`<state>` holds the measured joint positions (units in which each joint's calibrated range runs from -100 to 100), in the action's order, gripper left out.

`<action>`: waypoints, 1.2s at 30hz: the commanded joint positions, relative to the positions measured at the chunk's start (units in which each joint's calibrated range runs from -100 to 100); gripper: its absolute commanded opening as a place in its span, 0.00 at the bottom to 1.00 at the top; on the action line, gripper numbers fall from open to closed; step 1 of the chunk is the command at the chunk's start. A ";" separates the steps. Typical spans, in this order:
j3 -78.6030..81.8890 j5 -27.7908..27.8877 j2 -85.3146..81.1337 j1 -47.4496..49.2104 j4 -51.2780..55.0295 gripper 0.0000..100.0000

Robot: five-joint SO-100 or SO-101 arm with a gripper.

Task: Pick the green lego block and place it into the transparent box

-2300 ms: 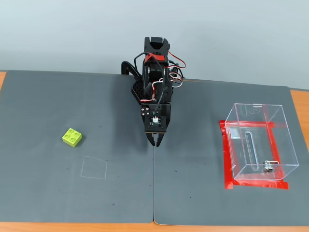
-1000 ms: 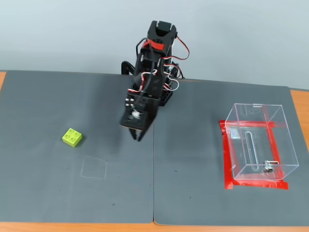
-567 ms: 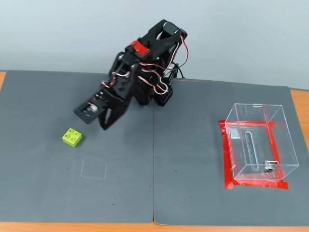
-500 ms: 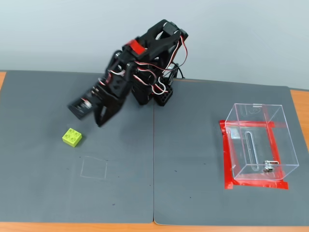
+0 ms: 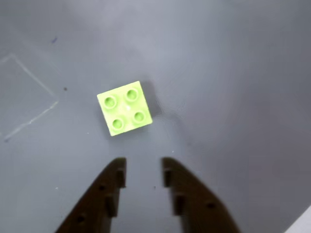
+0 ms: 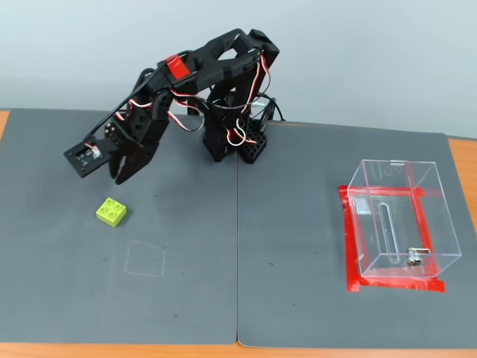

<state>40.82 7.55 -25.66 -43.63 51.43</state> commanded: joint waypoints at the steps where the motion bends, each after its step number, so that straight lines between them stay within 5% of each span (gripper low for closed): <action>1: -5.31 3.89 3.15 -0.13 -0.65 0.19; 14: -7.85 9.15 9.68 0.47 -8.29 0.43; 36: -7.03 8.63 16.37 6.81 -15.41 0.44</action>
<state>35.07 16.34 -9.94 -36.99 36.25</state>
